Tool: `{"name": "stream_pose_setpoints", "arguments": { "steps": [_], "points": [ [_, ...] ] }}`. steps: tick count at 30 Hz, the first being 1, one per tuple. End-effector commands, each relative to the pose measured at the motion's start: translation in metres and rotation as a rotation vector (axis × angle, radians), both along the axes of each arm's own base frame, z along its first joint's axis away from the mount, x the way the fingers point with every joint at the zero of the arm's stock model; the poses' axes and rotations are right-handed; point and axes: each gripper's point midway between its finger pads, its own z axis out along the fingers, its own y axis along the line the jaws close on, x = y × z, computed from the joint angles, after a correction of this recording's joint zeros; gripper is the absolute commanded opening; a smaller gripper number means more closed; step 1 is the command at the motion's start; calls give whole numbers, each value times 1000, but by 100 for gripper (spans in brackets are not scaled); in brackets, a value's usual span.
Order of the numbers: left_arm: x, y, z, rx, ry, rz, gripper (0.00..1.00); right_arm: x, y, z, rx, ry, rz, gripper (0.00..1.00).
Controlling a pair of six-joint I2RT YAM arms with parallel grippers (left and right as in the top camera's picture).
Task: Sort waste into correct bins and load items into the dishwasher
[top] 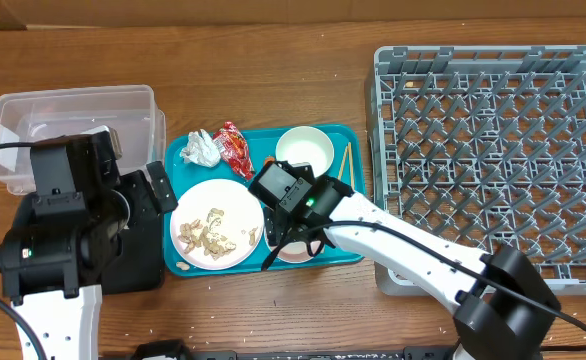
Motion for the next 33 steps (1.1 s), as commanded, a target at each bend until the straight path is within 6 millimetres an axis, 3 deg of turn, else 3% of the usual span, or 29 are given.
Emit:
{"name": "stream_pose_setpoints", "arguments": {
  "steps": [1,5,10,14,17,26,29,33],
  "points": [
    [3,5,7,42,-9,-22,100,5,1,-2,-3,-14,-24,80],
    [4,5,6,42,-6,-22,100,5,1,-5,-7,-9,-28,74],
    [4,5,5,42,-5,-22,100,2,5,-6,10,8,-20,74],
    [3,5,5,41,-1,-22,100,1,4,-7,9,13,-42,87],
    [2,5,4,40,6,-22,100,1,3,-7,4,17,-42,86],
    [2,5,4,40,6,-23,100,-10,3,-23,20,56,-32,76],
    [1,4,3,39,11,-23,100,-10,2,-24,19,55,-32,62],
    [0,4,3,39,13,-23,100,-3,6,1,45,14,-32,60]
  ]
}}
